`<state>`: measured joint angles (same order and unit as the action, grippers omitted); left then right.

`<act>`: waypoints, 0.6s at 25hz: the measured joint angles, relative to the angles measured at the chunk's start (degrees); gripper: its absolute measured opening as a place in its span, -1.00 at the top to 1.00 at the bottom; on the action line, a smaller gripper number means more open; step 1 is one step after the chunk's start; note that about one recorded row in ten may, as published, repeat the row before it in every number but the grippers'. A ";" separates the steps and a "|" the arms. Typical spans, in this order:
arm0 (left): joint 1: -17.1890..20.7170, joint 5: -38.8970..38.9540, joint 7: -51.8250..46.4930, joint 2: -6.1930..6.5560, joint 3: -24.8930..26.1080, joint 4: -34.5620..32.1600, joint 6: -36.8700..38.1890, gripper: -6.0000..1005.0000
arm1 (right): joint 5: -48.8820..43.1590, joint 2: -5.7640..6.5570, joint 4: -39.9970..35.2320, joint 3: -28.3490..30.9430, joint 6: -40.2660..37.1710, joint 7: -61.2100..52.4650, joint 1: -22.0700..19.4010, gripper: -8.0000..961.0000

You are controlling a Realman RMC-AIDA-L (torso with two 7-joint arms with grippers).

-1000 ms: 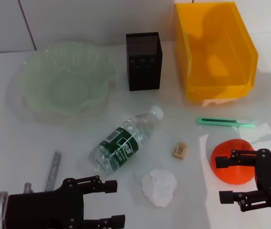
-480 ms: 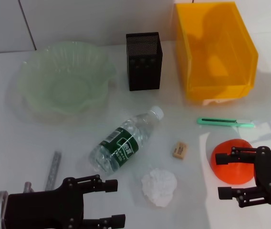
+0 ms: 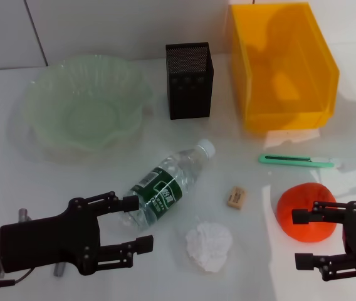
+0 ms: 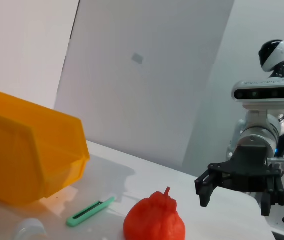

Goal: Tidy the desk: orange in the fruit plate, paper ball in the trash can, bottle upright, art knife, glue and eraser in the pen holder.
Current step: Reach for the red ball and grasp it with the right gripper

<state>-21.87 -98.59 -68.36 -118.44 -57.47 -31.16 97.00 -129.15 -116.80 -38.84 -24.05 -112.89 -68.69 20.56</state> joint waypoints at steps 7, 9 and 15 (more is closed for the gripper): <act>-1.25 -0.23 0.63 -0.13 -0.54 0.05 -0.73 -0.59 | 0.19 0.03 -3.04 8.63 0.37 0.32 -2.07 -0.68; -0.96 -0.24 0.57 -0.13 -0.54 0.06 -0.41 -0.59 | 0.22 0.35 -3.33 13.69 -0.11 1.21 -2.82 -0.67; -0.72 -0.27 0.76 -0.15 -0.74 0.46 -0.42 -0.59 | 0.67 0.91 -4.48 17.42 -2.27 1.74 -4.29 -0.67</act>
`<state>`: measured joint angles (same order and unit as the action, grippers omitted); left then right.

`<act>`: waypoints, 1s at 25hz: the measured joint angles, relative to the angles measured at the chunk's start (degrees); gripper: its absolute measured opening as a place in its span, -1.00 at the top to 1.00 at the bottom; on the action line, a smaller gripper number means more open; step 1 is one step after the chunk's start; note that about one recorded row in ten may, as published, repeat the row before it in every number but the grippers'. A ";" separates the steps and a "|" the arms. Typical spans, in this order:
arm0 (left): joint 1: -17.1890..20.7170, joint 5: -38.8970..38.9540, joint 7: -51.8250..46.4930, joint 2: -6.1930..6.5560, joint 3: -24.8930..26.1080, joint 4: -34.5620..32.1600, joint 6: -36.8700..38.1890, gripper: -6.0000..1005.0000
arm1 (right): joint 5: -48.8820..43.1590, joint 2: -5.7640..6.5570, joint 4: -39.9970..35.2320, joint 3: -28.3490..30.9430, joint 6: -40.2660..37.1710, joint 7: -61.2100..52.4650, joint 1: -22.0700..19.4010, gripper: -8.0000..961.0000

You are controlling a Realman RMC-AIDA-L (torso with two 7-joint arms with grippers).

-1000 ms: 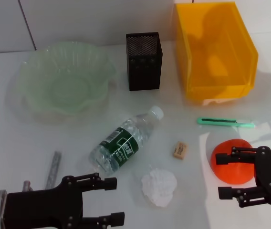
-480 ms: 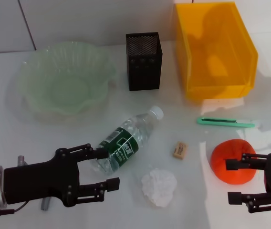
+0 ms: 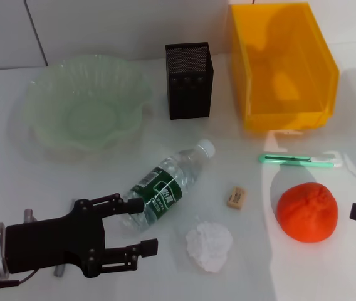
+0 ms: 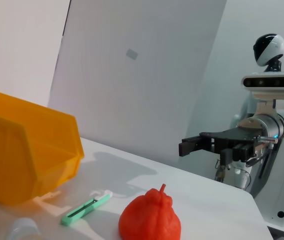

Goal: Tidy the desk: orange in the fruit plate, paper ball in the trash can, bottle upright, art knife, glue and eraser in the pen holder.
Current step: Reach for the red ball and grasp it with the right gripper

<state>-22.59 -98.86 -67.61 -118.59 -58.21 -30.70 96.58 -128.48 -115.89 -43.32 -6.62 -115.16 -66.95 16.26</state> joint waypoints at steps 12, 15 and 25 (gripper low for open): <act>-0.38 0.27 -0.16 -0.03 -0.15 0.04 -0.03 -0.59 | 0.03 0.17 -3.38 0.34 -0.67 -2.92 -0.55 -0.65; -0.39 0.36 -0.26 -0.06 -0.15 0.04 0.02 -0.59 | -0.02 0.18 -3.64 0.23 -0.68 -3.12 -0.54 -0.65; -0.50 0.48 -0.17 -0.21 -0.14 0.11 -0.18 -0.59 | -0.07 -0.28 -4.53 1.32 0.83 -3.53 -1.85 -0.64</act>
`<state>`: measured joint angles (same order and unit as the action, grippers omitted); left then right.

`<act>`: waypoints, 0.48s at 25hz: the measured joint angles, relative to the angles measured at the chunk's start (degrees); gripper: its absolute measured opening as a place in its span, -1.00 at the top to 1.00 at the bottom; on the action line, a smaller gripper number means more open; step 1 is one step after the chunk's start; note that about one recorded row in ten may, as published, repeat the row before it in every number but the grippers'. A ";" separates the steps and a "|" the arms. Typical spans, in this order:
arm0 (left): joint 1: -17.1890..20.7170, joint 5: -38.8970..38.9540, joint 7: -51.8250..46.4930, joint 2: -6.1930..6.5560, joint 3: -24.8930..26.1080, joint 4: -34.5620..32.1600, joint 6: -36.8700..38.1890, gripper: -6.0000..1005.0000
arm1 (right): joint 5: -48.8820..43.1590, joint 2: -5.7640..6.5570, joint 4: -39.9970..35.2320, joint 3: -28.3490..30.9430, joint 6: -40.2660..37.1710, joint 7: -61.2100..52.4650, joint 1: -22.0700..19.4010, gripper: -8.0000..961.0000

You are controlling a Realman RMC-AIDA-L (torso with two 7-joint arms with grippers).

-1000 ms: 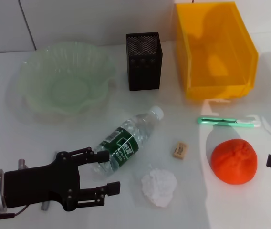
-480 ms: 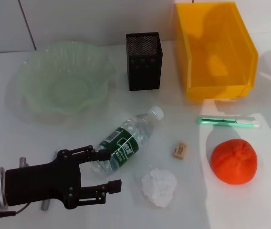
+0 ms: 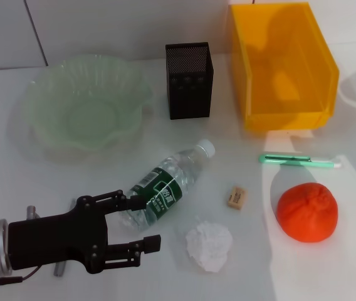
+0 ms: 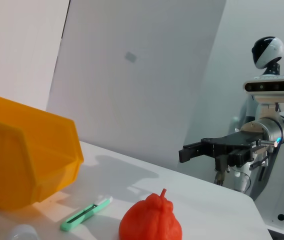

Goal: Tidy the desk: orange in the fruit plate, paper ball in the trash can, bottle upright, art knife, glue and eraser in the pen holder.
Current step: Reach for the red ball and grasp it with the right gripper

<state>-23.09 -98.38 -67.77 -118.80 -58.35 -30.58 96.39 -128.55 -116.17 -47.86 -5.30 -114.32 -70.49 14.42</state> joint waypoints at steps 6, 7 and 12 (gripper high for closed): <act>0.42 0.04 0.16 -0.03 0.00 0.09 -1.24 -0.59 | 0.00 -0.05 1.31 -0.30 4.55 -2.01 0.58 -0.63; 0.52 0.04 0.17 -0.03 0.00 0.14 -1.48 -0.59 | 0.00 -0.05 1.31 -0.30 4.55 -2.01 0.58 -0.63; 1.18 0.04 1.11 -0.01 0.00 0.83 -1.83 -0.59 | -0.65 -0.20 2.17 -1.16 5.18 -2.05 1.51 -0.63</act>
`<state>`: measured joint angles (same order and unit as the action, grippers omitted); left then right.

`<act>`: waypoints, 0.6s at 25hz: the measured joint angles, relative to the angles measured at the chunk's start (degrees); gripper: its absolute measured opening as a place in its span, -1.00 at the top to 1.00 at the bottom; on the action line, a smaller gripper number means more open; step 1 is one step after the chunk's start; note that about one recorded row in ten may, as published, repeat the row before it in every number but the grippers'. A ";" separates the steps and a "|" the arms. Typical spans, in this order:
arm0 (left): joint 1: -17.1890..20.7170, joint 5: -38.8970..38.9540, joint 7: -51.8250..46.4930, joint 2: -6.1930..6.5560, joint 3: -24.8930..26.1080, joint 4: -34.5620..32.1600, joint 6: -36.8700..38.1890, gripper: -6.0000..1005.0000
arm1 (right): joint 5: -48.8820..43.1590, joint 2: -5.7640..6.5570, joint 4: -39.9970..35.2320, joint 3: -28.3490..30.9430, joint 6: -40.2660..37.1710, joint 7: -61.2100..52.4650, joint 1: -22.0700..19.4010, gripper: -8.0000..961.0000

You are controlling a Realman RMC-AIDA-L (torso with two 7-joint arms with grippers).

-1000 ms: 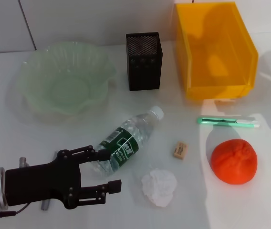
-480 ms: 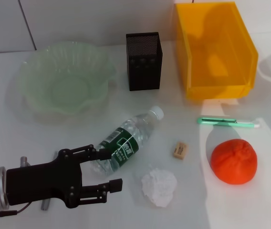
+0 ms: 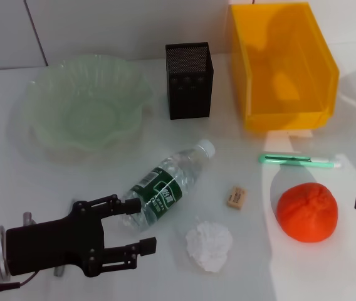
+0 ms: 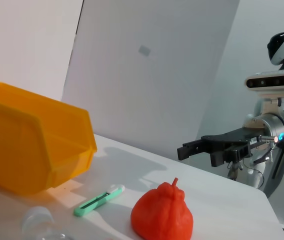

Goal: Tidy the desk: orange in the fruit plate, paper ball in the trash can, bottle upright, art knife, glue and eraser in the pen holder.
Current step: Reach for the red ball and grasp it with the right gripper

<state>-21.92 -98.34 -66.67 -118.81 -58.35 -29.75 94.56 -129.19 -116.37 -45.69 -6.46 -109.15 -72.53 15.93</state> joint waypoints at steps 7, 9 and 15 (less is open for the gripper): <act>0.51 -0.02 0.66 0.07 0.01 0.65 -0.17 -0.59 | -0.70 -0.83 2.51 -4.84 4.14 1.66 0.79 -0.62; 0.54 -0.09 0.66 0.07 0.00 0.66 -0.17 -0.59 | -0.71 -1.45 2.58 -4.92 4.76 3.46 1.08 -0.62; 0.56 -0.31 0.66 0.07 -0.07 0.67 -0.12 -0.59 | -0.92 -2.53 2.98 -5.01 7.05 7.32 1.83 -0.61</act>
<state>-21.35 -98.64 -66.00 -118.74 -58.43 -29.09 94.44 -130.11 -118.90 -42.71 -11.47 -102.10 -65.21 17.76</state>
